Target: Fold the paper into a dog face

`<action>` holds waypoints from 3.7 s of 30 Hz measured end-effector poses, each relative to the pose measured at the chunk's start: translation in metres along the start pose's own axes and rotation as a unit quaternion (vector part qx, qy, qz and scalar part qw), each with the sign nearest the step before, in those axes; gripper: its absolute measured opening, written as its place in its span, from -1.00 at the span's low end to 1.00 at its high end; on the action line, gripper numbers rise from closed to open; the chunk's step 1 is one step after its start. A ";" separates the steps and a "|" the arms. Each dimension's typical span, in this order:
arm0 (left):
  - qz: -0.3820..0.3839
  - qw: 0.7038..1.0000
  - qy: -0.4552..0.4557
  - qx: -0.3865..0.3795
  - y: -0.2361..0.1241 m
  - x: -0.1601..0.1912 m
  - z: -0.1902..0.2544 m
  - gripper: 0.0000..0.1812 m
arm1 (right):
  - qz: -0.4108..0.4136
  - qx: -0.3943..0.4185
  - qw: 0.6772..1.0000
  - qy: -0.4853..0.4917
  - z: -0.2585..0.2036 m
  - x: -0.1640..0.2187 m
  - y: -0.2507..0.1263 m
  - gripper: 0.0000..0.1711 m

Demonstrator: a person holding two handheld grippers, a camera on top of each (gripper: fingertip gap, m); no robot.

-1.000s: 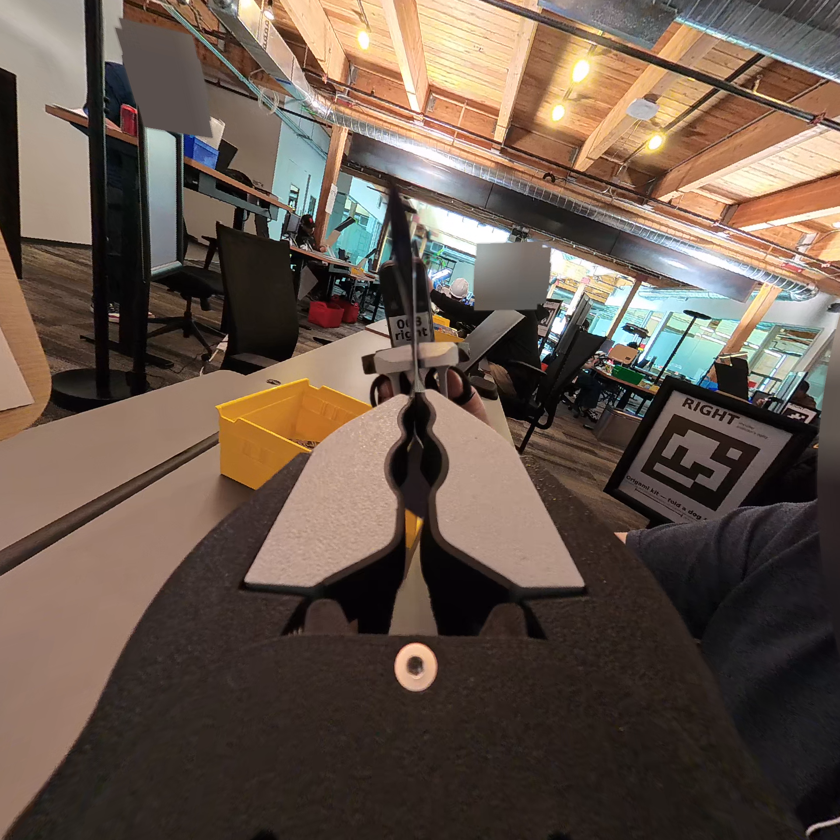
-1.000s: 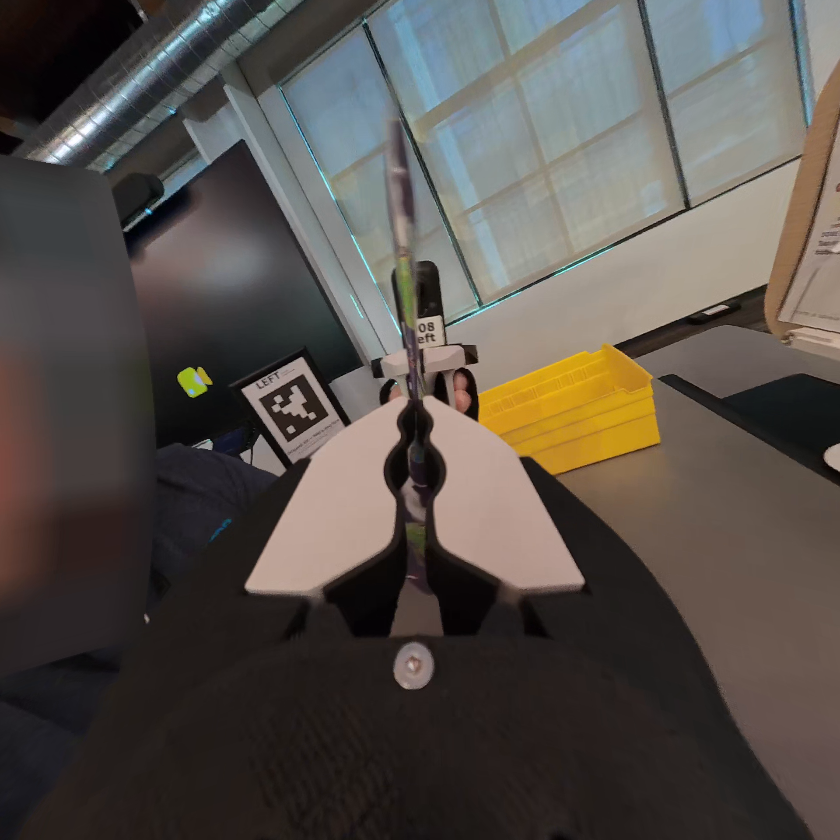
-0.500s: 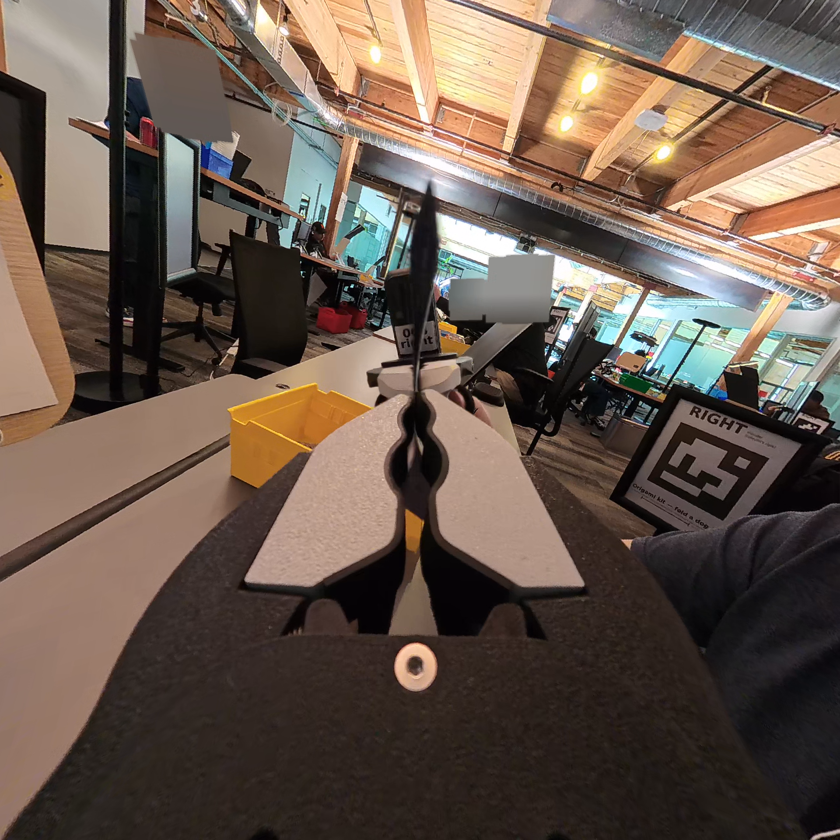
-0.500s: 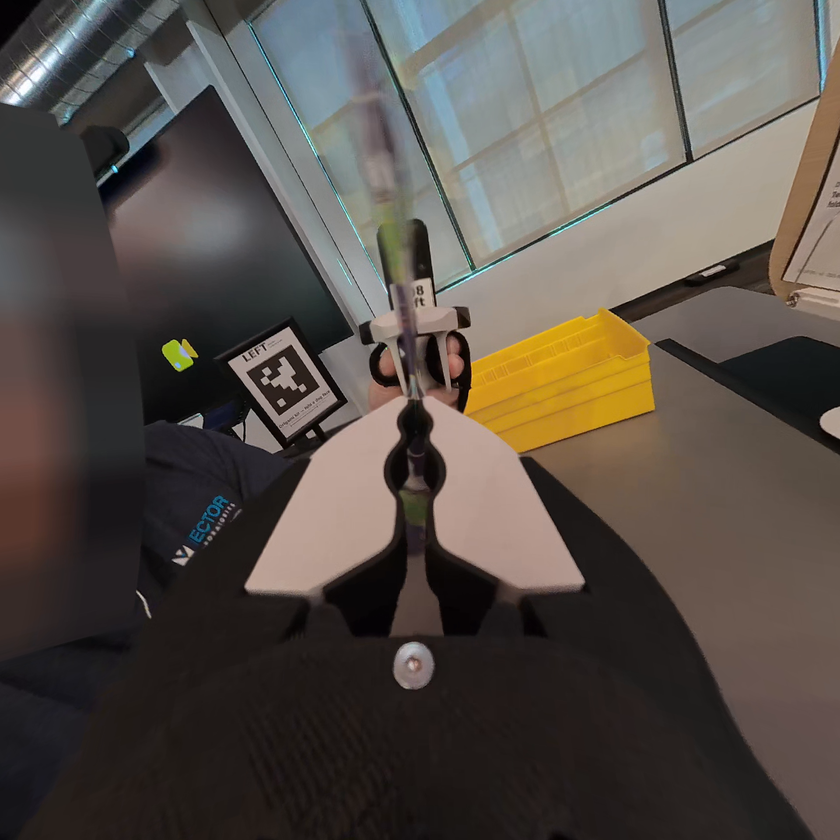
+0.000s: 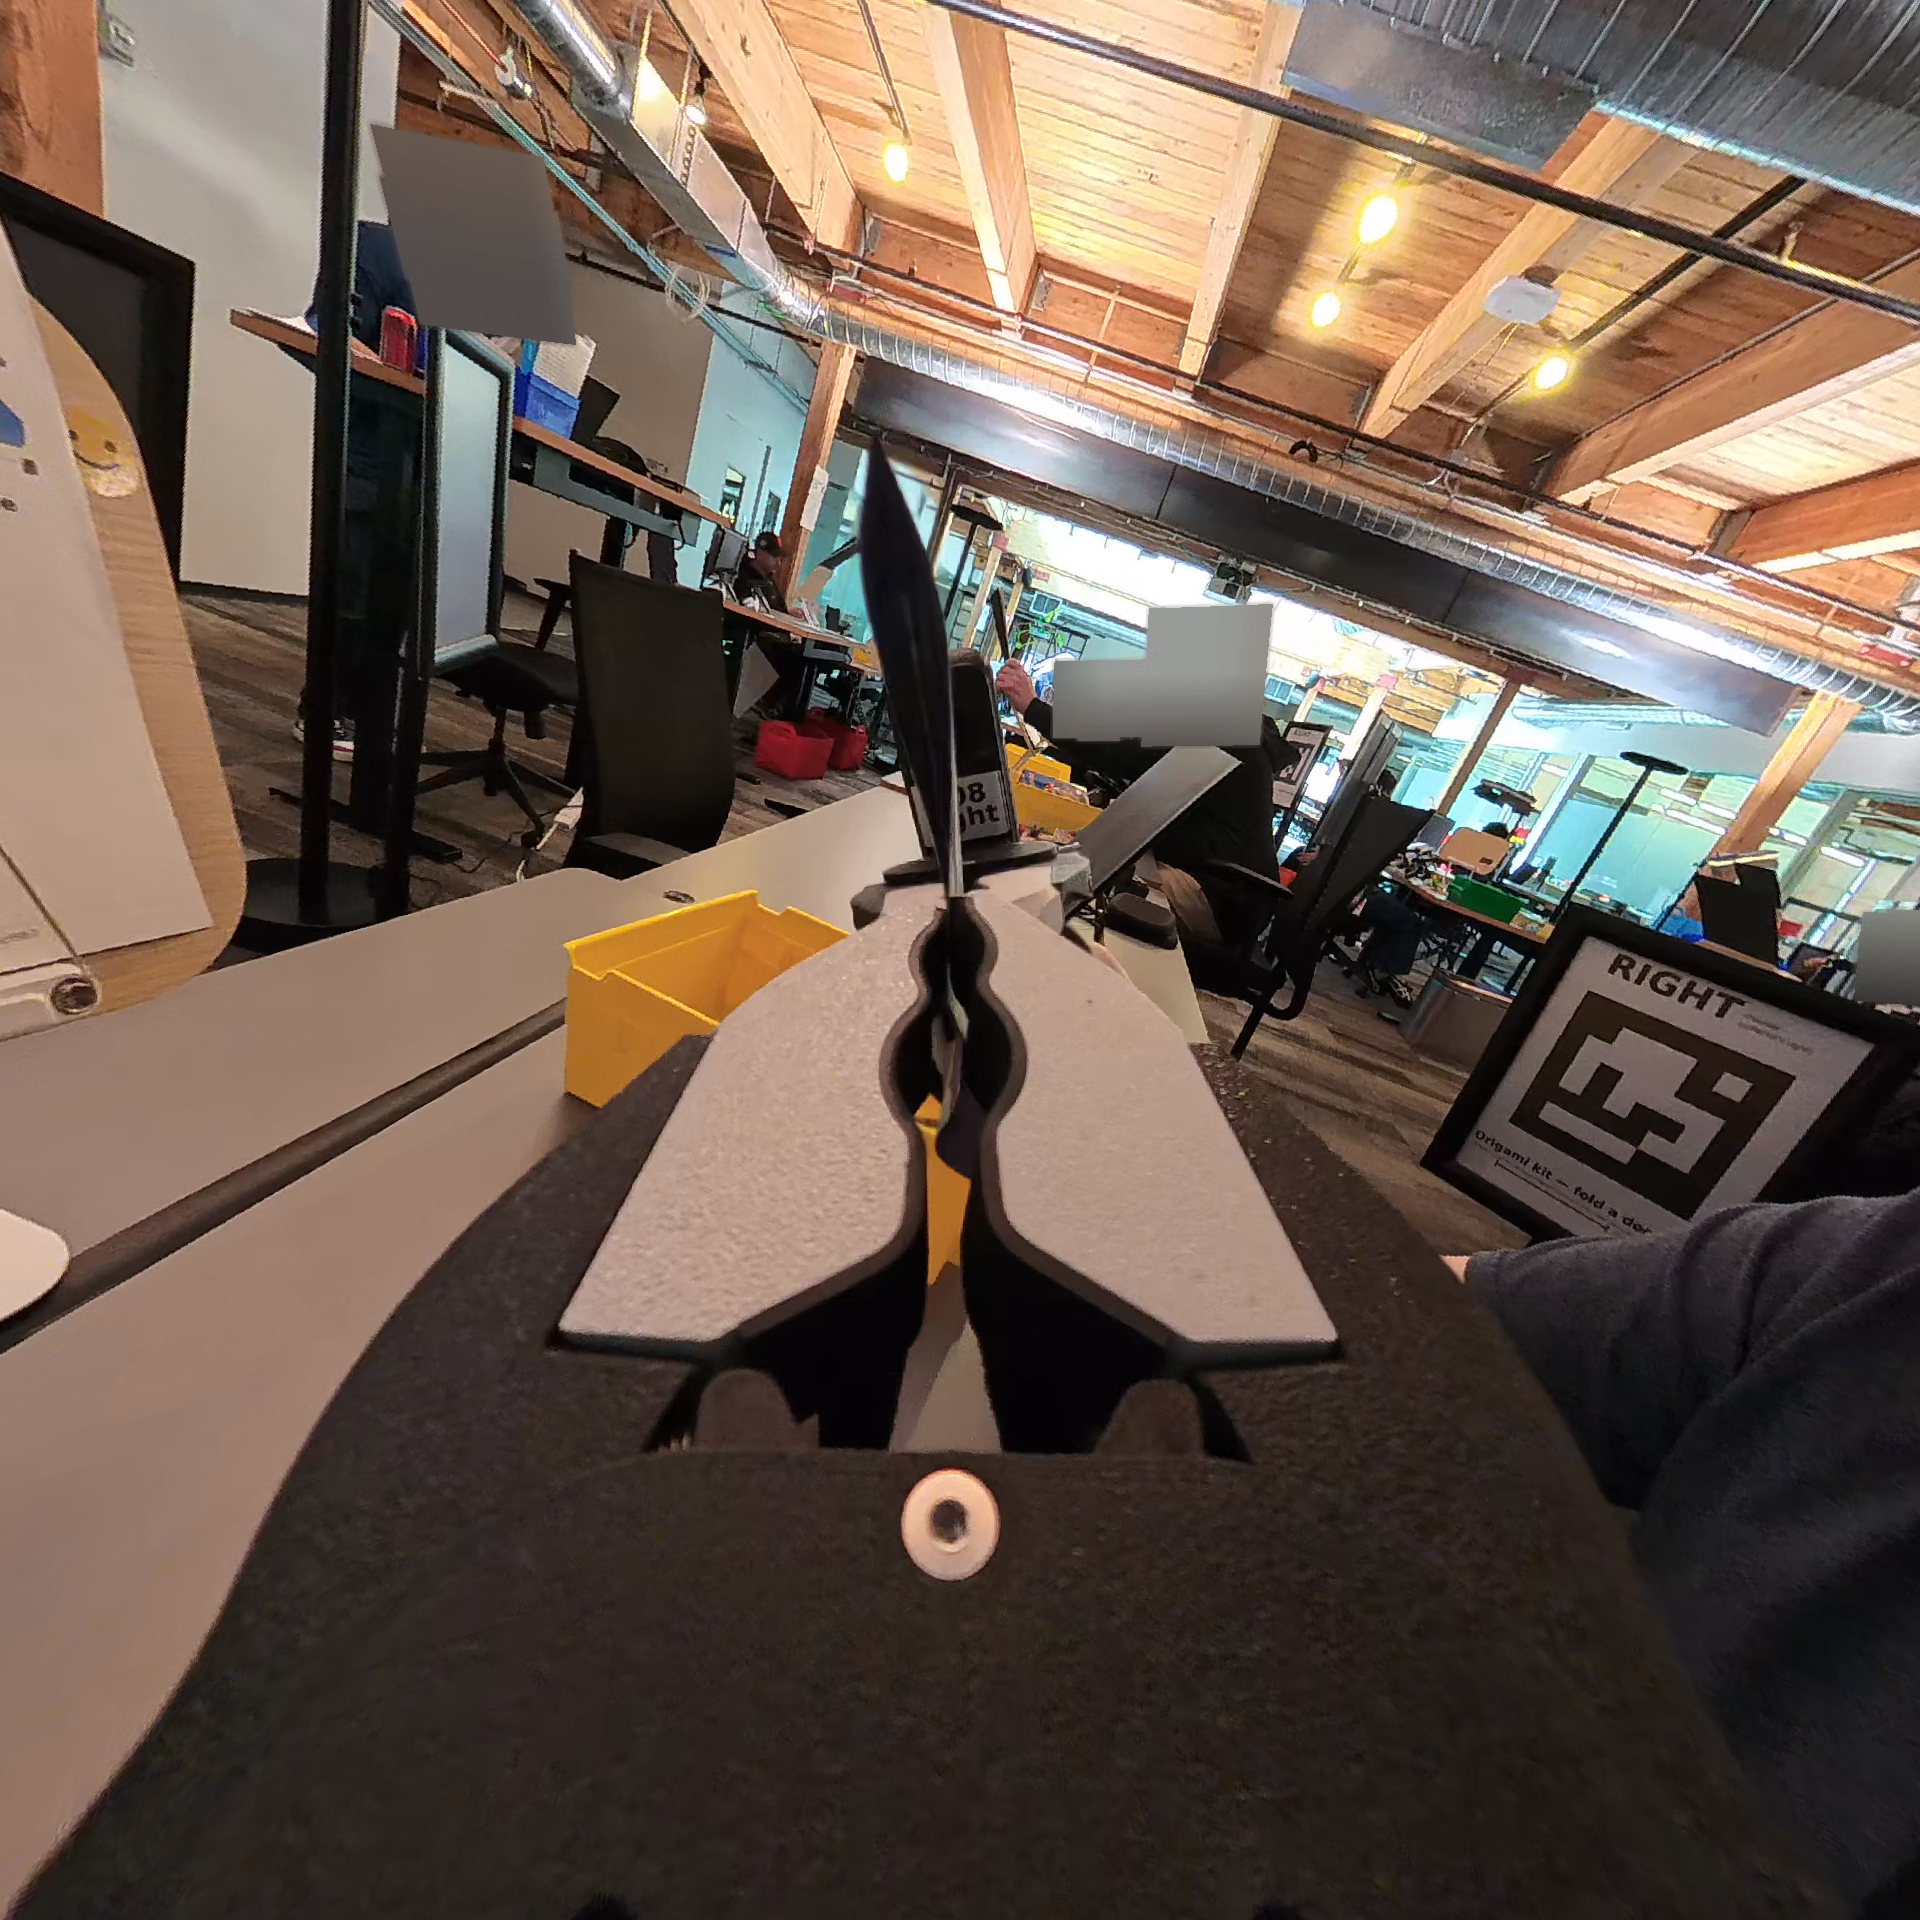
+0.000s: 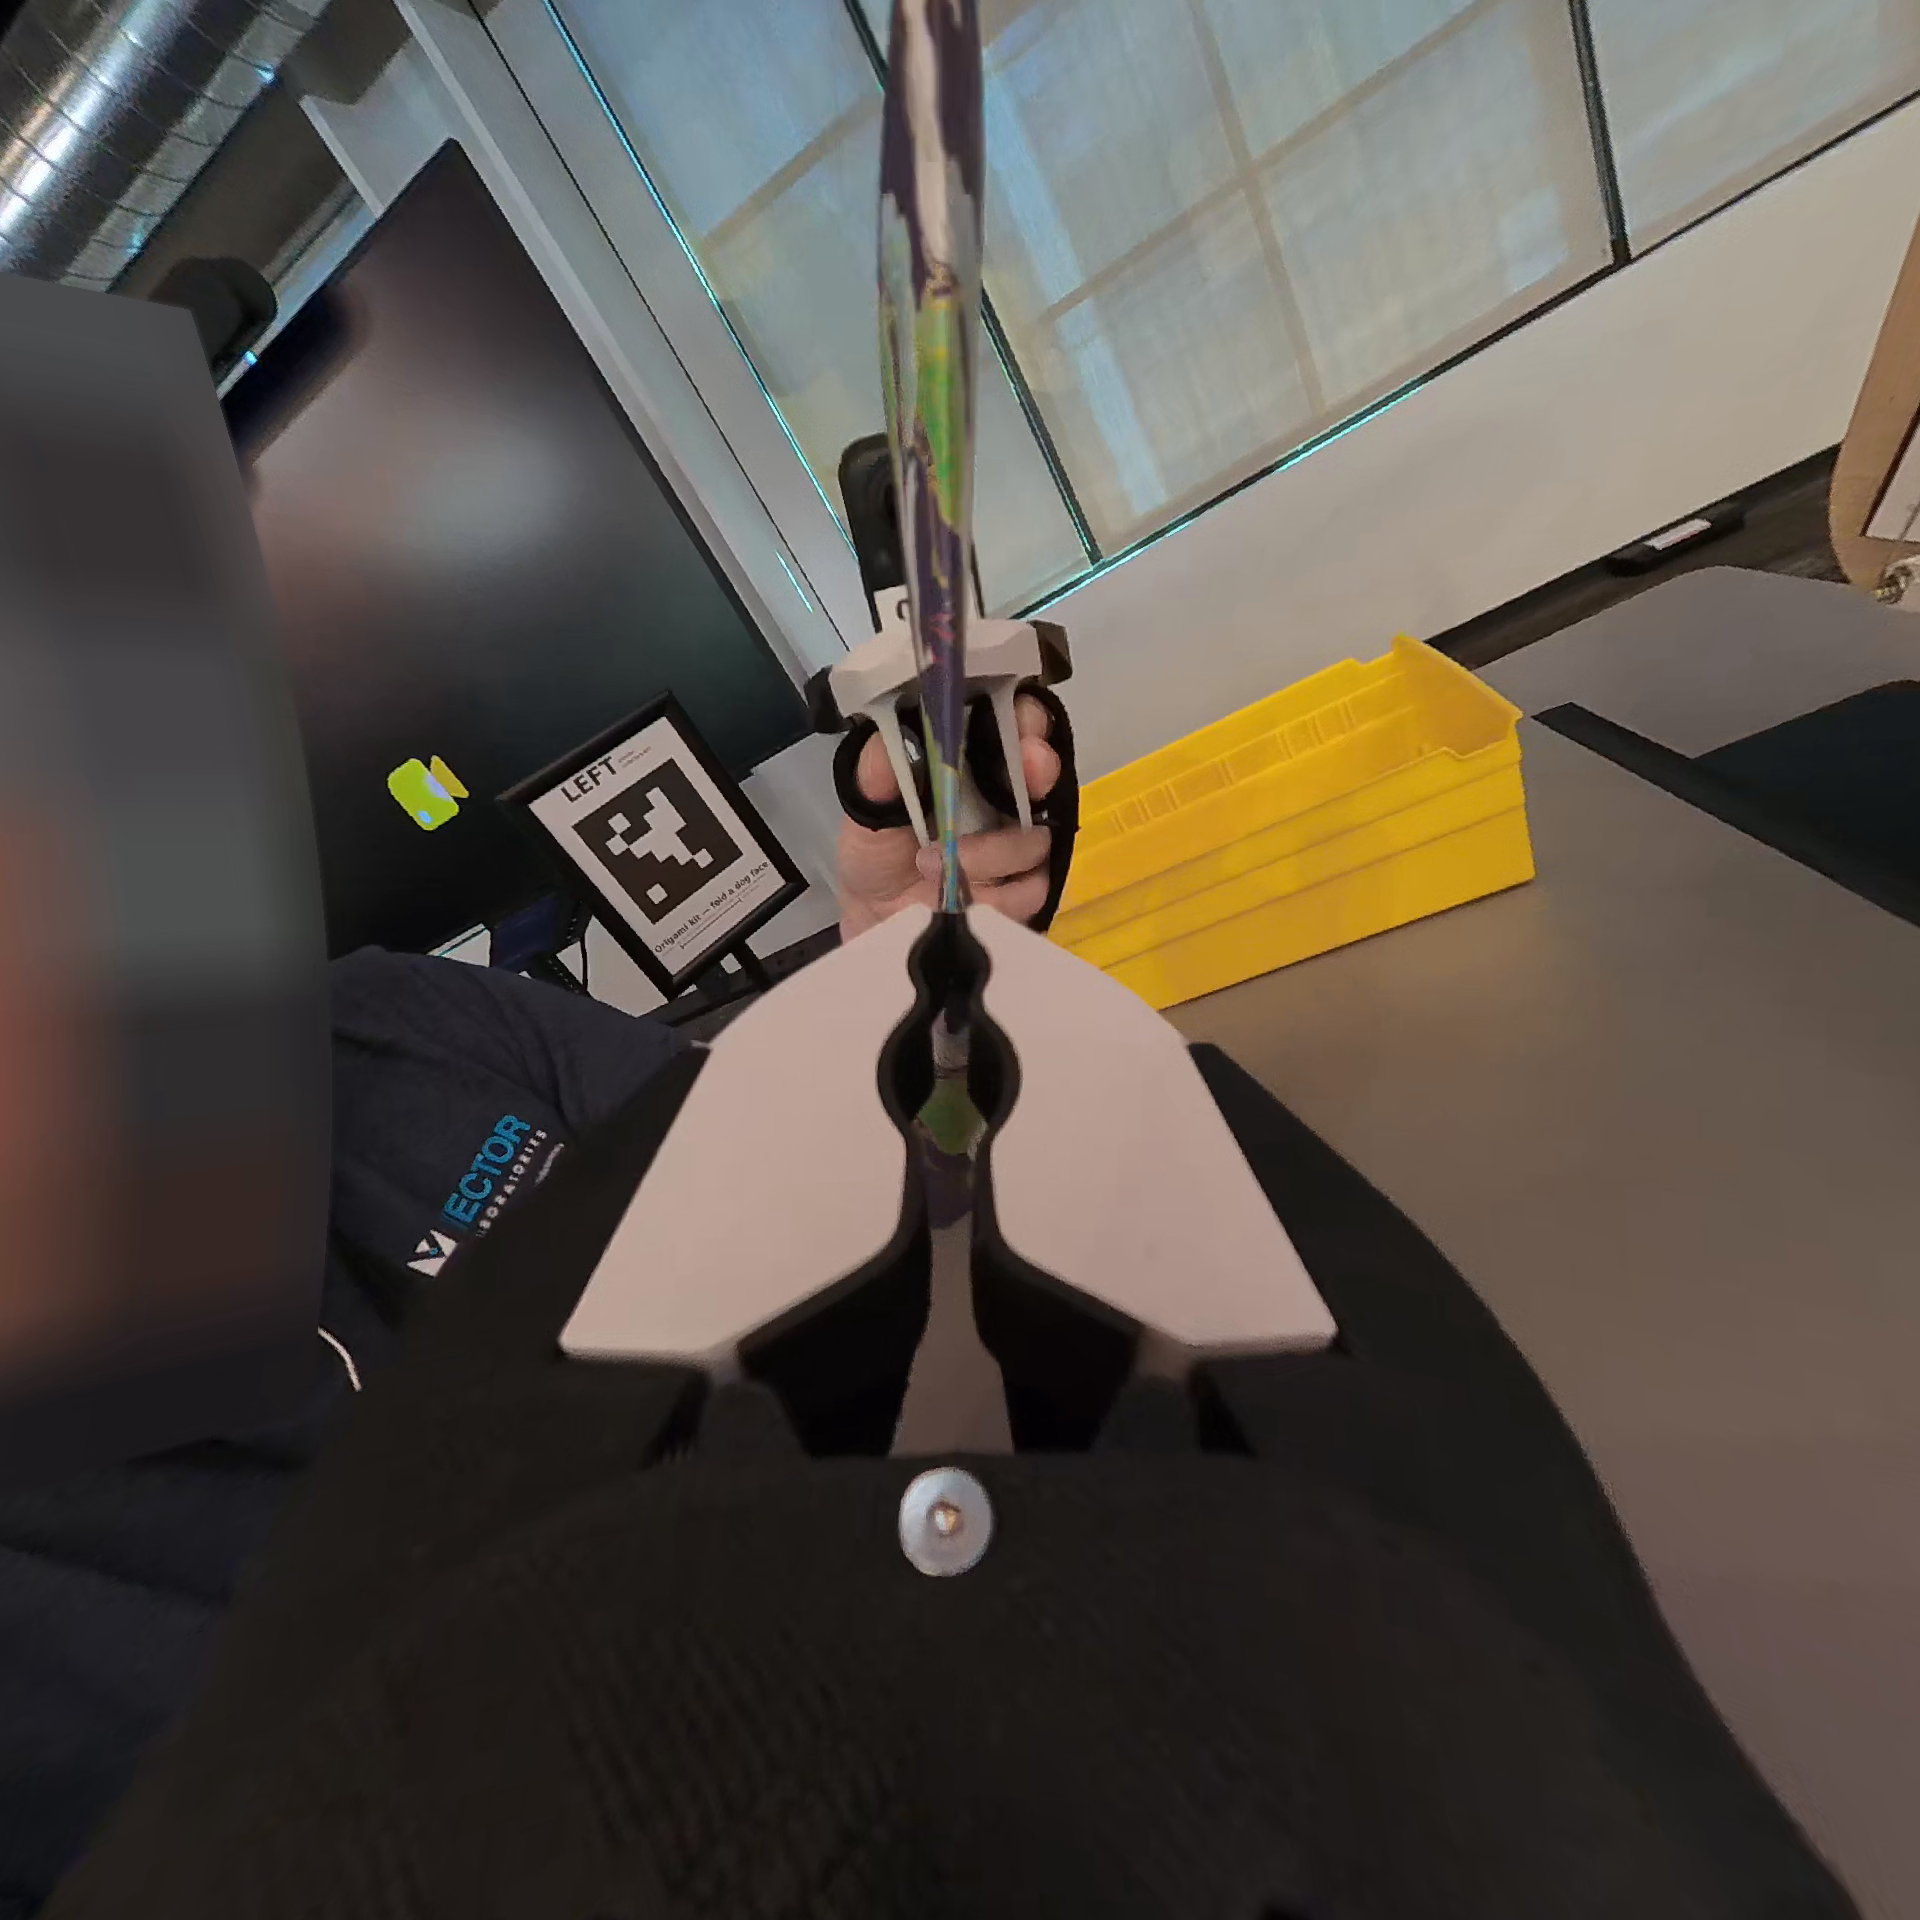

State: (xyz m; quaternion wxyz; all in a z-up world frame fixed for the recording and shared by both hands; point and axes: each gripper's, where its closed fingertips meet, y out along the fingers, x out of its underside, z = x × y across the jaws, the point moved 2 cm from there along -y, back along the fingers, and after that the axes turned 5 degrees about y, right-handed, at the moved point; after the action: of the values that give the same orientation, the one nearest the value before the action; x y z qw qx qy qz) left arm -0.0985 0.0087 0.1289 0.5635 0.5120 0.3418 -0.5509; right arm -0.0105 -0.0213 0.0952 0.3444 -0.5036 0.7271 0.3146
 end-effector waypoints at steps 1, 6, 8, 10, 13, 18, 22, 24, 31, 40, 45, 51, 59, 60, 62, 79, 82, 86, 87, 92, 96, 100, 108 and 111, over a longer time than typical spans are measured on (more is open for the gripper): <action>0.001 1.000 0.000 -0.002 -0.001 0.000 -0.001 -1.00 | 0.001 -0.001 1.000 0.004 0.000 0.000 0.001 -0.99; 0.011 1.000 -0.003 -0.004 -0.004 -0.004 -0.002 -1.00 | -0.013 -0.001 1.000 0.005 0.002 0.005 0.005 -0.99; 0.012 1.000 -0.003 -0.007 -0.006 -0.005 -0.004 -1.00 | -0.022 -0.010 1.000 0.010 0.000 0.008 0.008 -0.99; 0.017 1.000 -0.006 -0.007 -0.007 -0.006 -0.004 -1.00 | -0.022 -0.011 1.000 0.014 0.001 0.009 0.009 -0.97; 0.019 1.000 -0.005 -0.012 -0.009 -0.008 -0.006 -1.00 | -0.023 -0.004 1.000 0.003 0.003 0.010 0.011 -0.98; 0.025 0.999 -0.008 -0.020 -0.010 -0.008 -0.008 -1.00 | -0.031 -0.006 0.999 0.015 0.004 0.013 0.014 -0.98; 0.030 0.999 -0.010 -0.026 -0.012 -0.010 -0.010 -1.00 | -0.039 0.004 0.999 0.004 0.005 0.016 0.019 -0.99; 0.031 0.999 -0.011 -0.028 -0.012 -0.010 -0.011 -1.00 | -0.043 0.005 0.999 0.002 0.005 0.018 0.021 -0.99; 0.031 0.999 -0.010 -0.030 -0.012 -0.010 -0.011 -1.00 | -0.062 0.002 0.998 0.016 0.004 0.023 0.022 -0.98; 0.012 1.000 -0.013 -0.004 -0.009 -0.006 -0.005 -1.00 | -0.105 0.002 0.994 0.018 0.000 0.030 0.008 -0.94; -0.016 1.000 -0.018 0.016 0.005 0.008 0.001 -1.00 | -0.014 -0.006 1.000 0.002 -0.002 0.005 0.006 -0.60; -0.024 0.999 -0.024 0.011 0.010 0.015 -0.002 -1.00 | 0.017 -0.026 0.998 0.062 0.008 0.004 0.013 -0.99; -0.028 1.000 -0.013 0.001 -0.002 0.008 -0.009 -1.00 | -0.054 -0.021 0.996 0.071 0.010 0.024 0.021 -0.98; -0.032 0.999 -0.012 0.001 -0.003 0.009 -0.009 -1.00 | -0.057 -0.022 0.996 0.071 0.009 0.025 0.020 -0.98; -0.044 0.999 -0.007 0.004 -0.004 0.010 -0.009 -1.00 | -0.059 -0.021 0.996 0.071 0.007 0.023 0.016 -0.98; -0.031 0.999 0.026 -0.033 -0.019 -0.003 -0.016 -1.00 | -0.131 0.018 0.988 0.073 0.016 0.040 -0.008 -0.99; -0.013 0.999 0.022 -0.027 -0.027 -0.011 -0.015 -1.00 | -0.018 0.010 0.998 0.052 0.022 0.012 0.005 -0.69; -0.013 0.999 0.025 -0.020 -0.025 -0.011 -0.012 -1.00 | 0.014 0.054 0.998 -0.018 0.036 0.011 0.021 -0.38; -0.014 0.999 0.024 -0.016 -0.024 -0.010 -0.011 -1.00 | 0.025 0.047 0.998 -0.025 0.035 0.009 0.024 -0.34; -0.017 1.000 0.021 -0.008 -0.016 -0.006 -0.008 -1.00 | 0.000 -0.015 1.000 0.006 0.029 0.025 0.041 -0.74; -0.017 0.999 0.026 -0.020 -0.017 -0.006 -0.011 -1.00 | -0.005 -0.068 0.996 0.049 0.026 0.032 0.047 -0.99; -0.017 0.999 0.027 -0.029 -0.021 -0.007 -0.014 -1.00 | -0.013 -0.092 0.993 0.072 0.023 0.035 0.048 -0.98; -0.013 0.999 0.013 -0.034 -0.025 -0.008 -0.021 -1.00 | -0.049 -0.092 0.992 0.078 0.022 0.045 0.050 -0.98; -0.015 0.999 0.010 -0.035 -0.025 -0.006 -0.022 -1.00 | -0.059 -0.088 0.991 0.088 0.023 0.047 0.049 -0.98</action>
State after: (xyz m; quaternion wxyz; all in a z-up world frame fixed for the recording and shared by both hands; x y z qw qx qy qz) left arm -0.1195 0.0344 0.1248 0.5696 0.4921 0.3737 -0.5419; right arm -0.0647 -0.0123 0.0492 0.2518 -0.5997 0.6930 0.3108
